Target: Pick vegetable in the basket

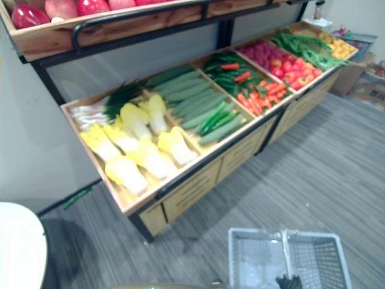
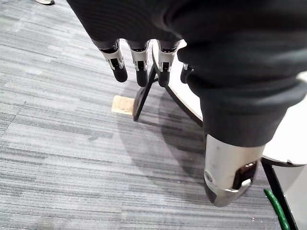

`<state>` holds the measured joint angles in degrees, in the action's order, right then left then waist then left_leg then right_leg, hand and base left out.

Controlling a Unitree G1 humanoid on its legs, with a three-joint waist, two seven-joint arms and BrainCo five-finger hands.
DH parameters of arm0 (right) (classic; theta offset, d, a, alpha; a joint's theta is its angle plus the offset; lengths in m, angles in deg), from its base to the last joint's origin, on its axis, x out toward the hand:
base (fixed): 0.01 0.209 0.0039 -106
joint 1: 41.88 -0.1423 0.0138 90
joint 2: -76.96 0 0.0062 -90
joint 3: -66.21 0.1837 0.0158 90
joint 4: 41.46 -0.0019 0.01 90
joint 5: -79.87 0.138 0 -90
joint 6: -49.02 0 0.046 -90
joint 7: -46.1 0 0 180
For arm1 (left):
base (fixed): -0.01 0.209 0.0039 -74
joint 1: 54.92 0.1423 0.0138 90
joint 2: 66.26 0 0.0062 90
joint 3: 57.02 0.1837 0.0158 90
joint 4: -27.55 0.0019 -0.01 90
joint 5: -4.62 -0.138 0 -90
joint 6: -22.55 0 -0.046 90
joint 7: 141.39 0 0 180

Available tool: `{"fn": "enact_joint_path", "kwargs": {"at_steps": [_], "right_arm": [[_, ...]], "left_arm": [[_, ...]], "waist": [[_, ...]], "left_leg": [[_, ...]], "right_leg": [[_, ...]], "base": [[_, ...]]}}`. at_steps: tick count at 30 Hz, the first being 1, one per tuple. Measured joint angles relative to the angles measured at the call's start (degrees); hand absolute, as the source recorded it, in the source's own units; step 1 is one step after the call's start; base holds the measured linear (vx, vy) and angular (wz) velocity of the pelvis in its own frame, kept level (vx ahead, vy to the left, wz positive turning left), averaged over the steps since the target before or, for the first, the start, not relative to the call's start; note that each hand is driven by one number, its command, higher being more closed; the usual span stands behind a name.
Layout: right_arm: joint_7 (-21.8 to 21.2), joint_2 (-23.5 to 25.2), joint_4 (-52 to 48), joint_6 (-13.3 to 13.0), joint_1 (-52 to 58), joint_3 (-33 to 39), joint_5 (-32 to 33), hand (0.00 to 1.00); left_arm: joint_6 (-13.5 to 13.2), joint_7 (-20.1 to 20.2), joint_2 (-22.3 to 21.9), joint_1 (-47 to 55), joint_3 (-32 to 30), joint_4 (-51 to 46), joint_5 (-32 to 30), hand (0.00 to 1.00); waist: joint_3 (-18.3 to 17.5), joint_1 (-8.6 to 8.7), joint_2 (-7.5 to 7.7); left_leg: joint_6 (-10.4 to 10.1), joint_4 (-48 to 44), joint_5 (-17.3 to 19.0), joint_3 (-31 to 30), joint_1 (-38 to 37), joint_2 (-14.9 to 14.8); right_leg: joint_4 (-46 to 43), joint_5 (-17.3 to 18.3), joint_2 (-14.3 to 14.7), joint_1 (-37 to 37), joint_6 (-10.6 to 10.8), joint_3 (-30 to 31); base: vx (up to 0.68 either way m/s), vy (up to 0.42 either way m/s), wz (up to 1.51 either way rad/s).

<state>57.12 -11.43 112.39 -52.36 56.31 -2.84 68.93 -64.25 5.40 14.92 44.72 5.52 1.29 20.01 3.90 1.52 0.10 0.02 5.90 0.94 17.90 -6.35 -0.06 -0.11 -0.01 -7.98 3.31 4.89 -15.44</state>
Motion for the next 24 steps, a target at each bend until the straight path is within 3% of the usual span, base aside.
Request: {"fn": "enact_joint_path", "kwargs": {"at_steps": [7,9,11,12,14,15,16,17,19,21,22,23,24], "right_arm": [[0.9,0.0,0.0,0.3,-0.7,-0.6,0.4,1.00],[0.9,0.5,0.0,0.4,-0.5,-0.5,0.7,1.00],[0.9,0.3,0.0,0.9,-0.2,-0.7,0.8,1.00],[0.9,0.2,0.0,1.0,-0.1,-0.8,0.8,1.00],[0.8,0.5,0.0,1.1,-0.2,-1.1,0.8,1.00],[0.8,0.5,0.0,1.3,-0.2,-0.8,0.7,1.00],[0.8,0.6,0.0,1.4,-0.2,-0.4,0.7,1.00],[0.8,0.6,0.0,1.6,-0.2,0.0,0.7,1.00],[1.0,0.4,0.0,2.1,-0.7,1.2,0.7,1.00],[1.0,0.1,0.0,2.7,-1.6,2.2,0.6,1.00],[1.0,0.0,-0.1,2.7,-1.4,2.3,0.7,1.00],[1.0,-0.5,-0.2,2.6,-1.1,2.3,0.7,1.00],[1.1,-0.3,-0.2,2.8,-1.2,2.3,0.6,1.00]], "left_arm": [[0.6,0.8,0.3,0.9,0.0,0.0,-0.3,0.00],[0.7,0.8,0.3,0.7,-1.3,0.0,-0.3,0.00],[0.7,0.8,0.0,0.9,-2.1,-0.1,-0.2,0.00],[0.7,0.8,0.0,0.9,-2.1,-0.1,-0.1,0.00],[0.7,0.9,-0.1,1.1,-2.0,0.0,0.1,0.00],[0.7,0.9,-0.4,0.3,-1.9,-0.1,0.1,0.00],[0.7,1.0,-0.5,-0.1,-1.9,-0.1,0.1,0.00],[0.7,1.1,-0.8,-0.7,-1.7,0.0,0.1,0.00],[0.7,1.2,-1.6,-1.2,-1.4,-0.1,0.0,0.00],[0.7,1.3,-2.3,-1.1,-0.9,-0.1,0.0,0.00],[0.7,1.3,-2.5,-0.7,-0.8,-0.1,0.0,0.00],[0.7,1.4,-2.8,-0.1,-0.7,-0.1,-0.2,0.00],[0.7,1.7,-2.6,0.2,-0.8,0.0,-0.4,0.00]], "waist": [[0.5,0.01,0.35],[0.6,0.20,0.67],[1.2,-0.02,-0.74],[1.5,-0.10,-1.22],[2.1,-0.14,-1.91],[3.0,-0.12,-1.01],[3.4,-0.19,-0.73],[4.3,-0.33,0.49],[4.7,-0.49,-0.38],[5.2,-1.05,-1.27],[5.2,-1.60,-2.02],[4.8,-1.95,-3.75],[4.9,-2.39,-3.63]], "left_leg": [[-1.0,-0.4,1.4,3.6,-1.8,-1.1],[-2.0,-6.3,4.8,3.8,0.3,-2.8],[-3.9,-21.2,12.7,4.5,5.8,-8.7],[-4.2,-24.1,13.6,4.7,6.4,-10.1],[-5.0,-32.8,12.8,3.7,9.2,-12.2],[-6.5,-39.0,10.1,1.6,11.7,-12.8],[-7.0,-40.8,8.7,1.2,12.7,-12.9],[-7.1,-43.4,7.9,0.3,14.0,-12.4],[-6.2,-38.8,11.0,0.2,14.2,-10.5],[-4.6,-32.4,10.5,0.6,14.4,-8.2],[-3.8,-26.4,7.6,0.3,14.2,-6.8],[-3.0,-21.2,3.7,-0.7,13.9,-7.0],[0.1,-21.3,4.1,-0.5,13.4,-6.7]], "right_leg": [[-5.0,3.7,0.5,-2.1,-0.8,3.0],[-5.0,4.4,1.0,-2.0,-1.2,3.0],[-4.6,5.1,3.5,-1.2,-2.3,3.7],[-4.1,5.1,4.5,-0.7,-2.4,4.2],[-3.4,5.3,5.6,0.5,-2.7,4.8],[-3.2,5.4,5.3,1.6,-3.5,5.2],[-3.1,5.4,5.0,2.4,-3.7,5.3],[-2.9,5.4,4.2,3.5,-3.6,5.6],[-2.9,5.6,3.5,4.4,-3.8,6.1],[-3.1,6.1,2.7,5.2,-3.3,6.7],[-3.8,7.2,2.7,5.5,-2.4,7.2],[-4.9,8.5,4.0,5.4,-1.7,7.6],[-5.5,9.3,3.8,5.5,-1.3,8.2]], "base": [[-0.01,-0.009,-0.22],[0.08,-0.071,-0.16],[0.09,-0.102,-0.29],[0.12,-0.059,-0.32],[0.17,-0.089,-0.18],[0.17,-0.094,-0.07],[0.20,-0.063,-0.04],[0.19,-0.031,-0.05],[0.16,0.024,-0.16],[0.12,0.074,-0.28],[0.11,0.116,-0.20],[0.14,0.158,-0.25],[0.17,0.180,-0.13]]}}
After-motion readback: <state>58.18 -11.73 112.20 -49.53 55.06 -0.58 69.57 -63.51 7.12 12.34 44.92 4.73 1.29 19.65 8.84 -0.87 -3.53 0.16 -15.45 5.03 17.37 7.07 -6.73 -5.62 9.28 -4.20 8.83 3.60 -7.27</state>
